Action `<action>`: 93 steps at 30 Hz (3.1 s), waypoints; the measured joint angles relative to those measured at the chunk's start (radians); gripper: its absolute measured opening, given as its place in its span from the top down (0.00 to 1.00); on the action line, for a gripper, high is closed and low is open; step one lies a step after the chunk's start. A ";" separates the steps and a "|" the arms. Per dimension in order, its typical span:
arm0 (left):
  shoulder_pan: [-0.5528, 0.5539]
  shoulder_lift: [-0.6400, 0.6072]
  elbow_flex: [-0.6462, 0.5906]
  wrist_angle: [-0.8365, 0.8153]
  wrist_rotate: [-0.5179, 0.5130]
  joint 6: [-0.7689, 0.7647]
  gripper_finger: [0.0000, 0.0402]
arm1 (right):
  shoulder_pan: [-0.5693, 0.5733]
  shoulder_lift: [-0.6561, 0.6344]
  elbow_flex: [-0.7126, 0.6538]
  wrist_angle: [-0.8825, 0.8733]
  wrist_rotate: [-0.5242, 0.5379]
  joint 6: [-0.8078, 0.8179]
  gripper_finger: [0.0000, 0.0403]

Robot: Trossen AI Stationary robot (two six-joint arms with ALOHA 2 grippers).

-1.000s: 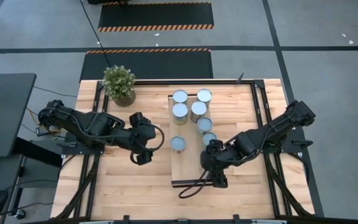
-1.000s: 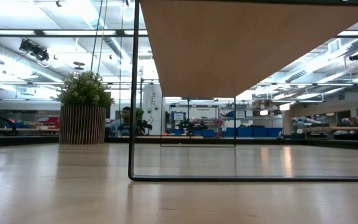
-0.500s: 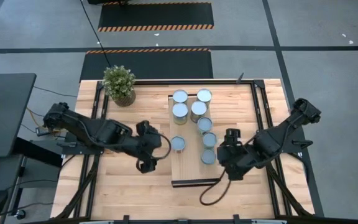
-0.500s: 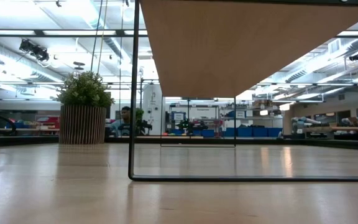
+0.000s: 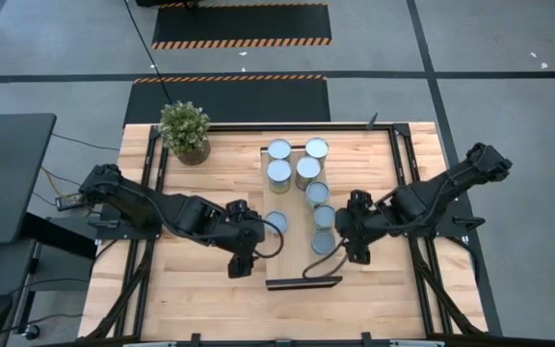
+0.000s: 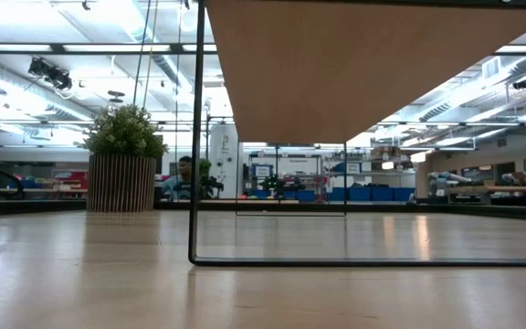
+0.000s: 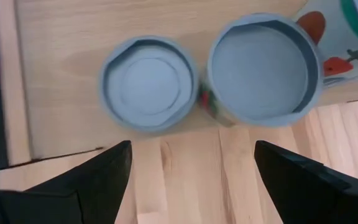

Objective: Pick and place cans onto a shelf
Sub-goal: Adjust the cans on the shelf

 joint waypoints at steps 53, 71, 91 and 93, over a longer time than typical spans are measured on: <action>0.118 0.111 -0.028 0.232 -0.037 0.103 0.04 | 0.000 -0.099 -0.056 0.099 0.025 0.128 0.14; 0.118 0.110 -0.032 0.293 -0.021 0.096 0.04 | -0.061 -0.124 -0.061 0.116 0.056 0.106 0.14; 0.118 0.032 -0.024 0.272 0.062 0.124 0.04 | -0.146 -0.122 -0.045 0.118 0.057 0.010 0.14; 0.118 0.032 -0.024 0.271 0.078 0.127 0.04 | -0.137 -0.121 -0.045 0.118 0.067 0.009 0.14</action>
